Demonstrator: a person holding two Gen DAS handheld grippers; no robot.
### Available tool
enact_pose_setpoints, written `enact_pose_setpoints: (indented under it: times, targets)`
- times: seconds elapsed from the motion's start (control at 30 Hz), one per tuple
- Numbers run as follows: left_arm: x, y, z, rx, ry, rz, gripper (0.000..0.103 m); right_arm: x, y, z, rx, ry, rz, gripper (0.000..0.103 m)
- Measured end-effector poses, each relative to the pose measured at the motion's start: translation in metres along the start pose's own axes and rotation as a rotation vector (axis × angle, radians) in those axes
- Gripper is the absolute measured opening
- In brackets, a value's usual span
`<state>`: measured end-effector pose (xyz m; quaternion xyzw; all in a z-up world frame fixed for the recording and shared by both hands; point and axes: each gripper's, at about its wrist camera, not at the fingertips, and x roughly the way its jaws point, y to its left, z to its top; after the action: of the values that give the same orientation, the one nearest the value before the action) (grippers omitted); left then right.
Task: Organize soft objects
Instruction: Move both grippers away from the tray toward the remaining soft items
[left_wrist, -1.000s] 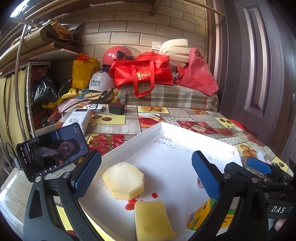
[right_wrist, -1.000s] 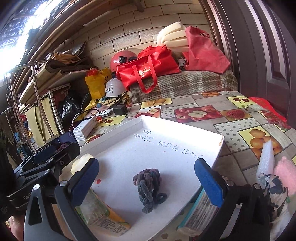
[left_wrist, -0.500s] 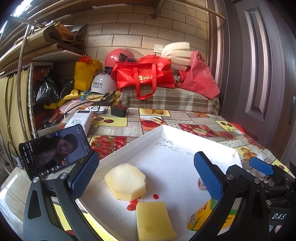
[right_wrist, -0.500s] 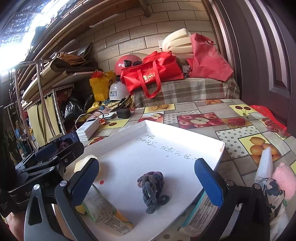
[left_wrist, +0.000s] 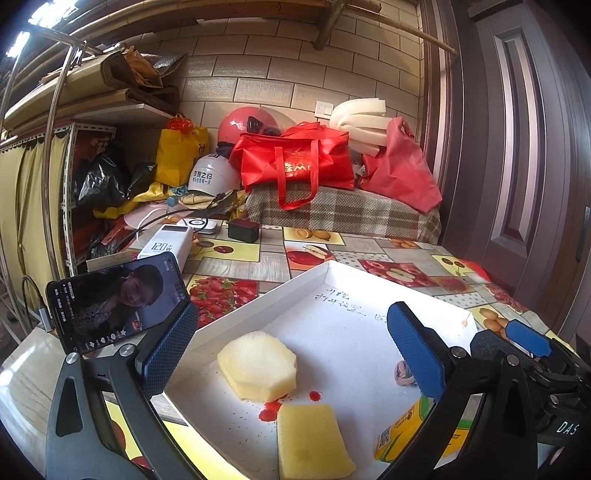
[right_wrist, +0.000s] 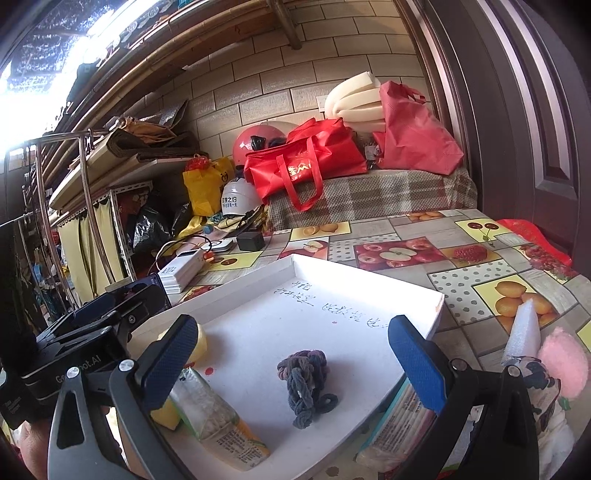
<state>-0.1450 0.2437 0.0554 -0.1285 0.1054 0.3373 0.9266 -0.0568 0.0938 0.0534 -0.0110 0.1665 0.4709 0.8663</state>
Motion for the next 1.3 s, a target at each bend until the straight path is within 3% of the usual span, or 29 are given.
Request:
enact_pose_setpoints:
  times: [0.23, 0.4, 0.5, 0.6, 0.67, 0.83, 1.0, 1.13, 1.3]
  targets:
    - [-0.015, -0.01, -0.006, 0.023, -0.01, -0.019, 0.103, -0.026, -0.006, -0.005, 0.022, -0.04, 0.045, 0.103]
    - [-0.03, -0.03, -0.013, 0.071, -0.013, -0.048, 0.103, -0.06, -0.02, -0.006, 0.04, -0.131, 0.039, 0.103]
    - [-0.039, -0.043, -0.016, 0.084, -0.018, -0.066, 0.103, -0.086, -0.03, -0.006, 0.021, -0.223, 0.006, 0.103]
    - [-0.046, -0.048, -0.019, 0.045, -0.012, -0.148, 0.103, -0.119, -0.046, -0.008, 0.032, -0.366, 0.03, 0.103]
    - [-0.047, -0.05, -0.019, 0.014, 0.004, -0.207, 0.103, -0.134, -0.056, -0.009, 0.038, -0.411, 0.017, 0.103]
    - [-0.049, -0.07, -0.021, 0.076, 0.014, -0.195, 0.103, -0.149, -0.09, -0.004, 0.063, -0.359, -0.101, 0.103]
    - [-0.05, -0.091, -0.028, 0.132, 0.052, -0.252, 0.103, -0.161, -0.118, -0.001, -0.007, -0.346, -0.228, 0.103]
    - [-0.049, -0.107, -0.033, 0.175, 0.083, -0.31, 0.103, -0.156, -0.14, 0.0, -0.039, -0.249, -0.318, 0.103]
    - [-0.049, -0.118, -0.037, 0.224, 0.103, -0.329, 0.103, -0.149, -0.172, -0.004, 0.084, -0.144, -0.332, 0.103]
